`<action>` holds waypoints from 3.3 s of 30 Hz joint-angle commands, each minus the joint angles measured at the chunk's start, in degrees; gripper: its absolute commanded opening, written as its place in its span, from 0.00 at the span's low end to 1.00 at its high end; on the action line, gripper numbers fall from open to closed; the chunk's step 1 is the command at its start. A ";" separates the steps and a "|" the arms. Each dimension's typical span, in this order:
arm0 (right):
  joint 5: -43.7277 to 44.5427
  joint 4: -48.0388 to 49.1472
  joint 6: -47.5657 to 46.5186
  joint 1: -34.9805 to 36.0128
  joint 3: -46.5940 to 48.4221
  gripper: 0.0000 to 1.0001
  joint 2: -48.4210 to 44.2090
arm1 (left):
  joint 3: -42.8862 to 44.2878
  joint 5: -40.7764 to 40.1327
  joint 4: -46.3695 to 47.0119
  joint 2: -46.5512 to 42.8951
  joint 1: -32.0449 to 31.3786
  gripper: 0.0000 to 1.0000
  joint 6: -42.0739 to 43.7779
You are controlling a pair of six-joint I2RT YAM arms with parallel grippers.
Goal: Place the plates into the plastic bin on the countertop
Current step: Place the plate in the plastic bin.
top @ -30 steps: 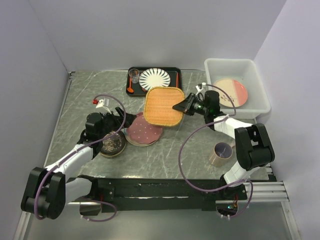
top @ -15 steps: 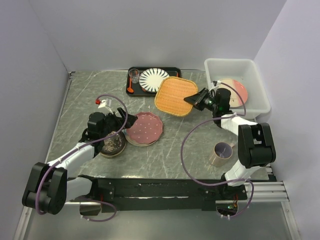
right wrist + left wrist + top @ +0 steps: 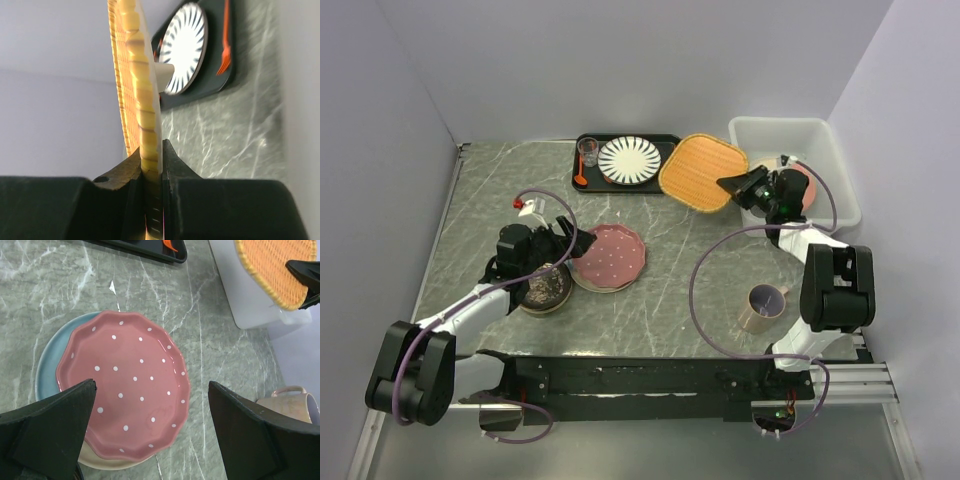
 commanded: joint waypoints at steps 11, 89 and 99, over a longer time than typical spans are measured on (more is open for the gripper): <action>5.81 6.09 5.89 -6.24 4.40 0.00 -2.28 | 2.17 1.45 2.24 0.59 -0.22 0.99 1.55; 19.95 4.61 6.33 -19.53 4.66 0.00 2.47 | 3.14 1.97 2.59 5.16 -0.22 0.99 2.78; 23.30 -0.40 2.03 -17.24 8.52 0.00 4.75 | 2.96 1.71 2.24 4.89 -0.22 0.99 3.05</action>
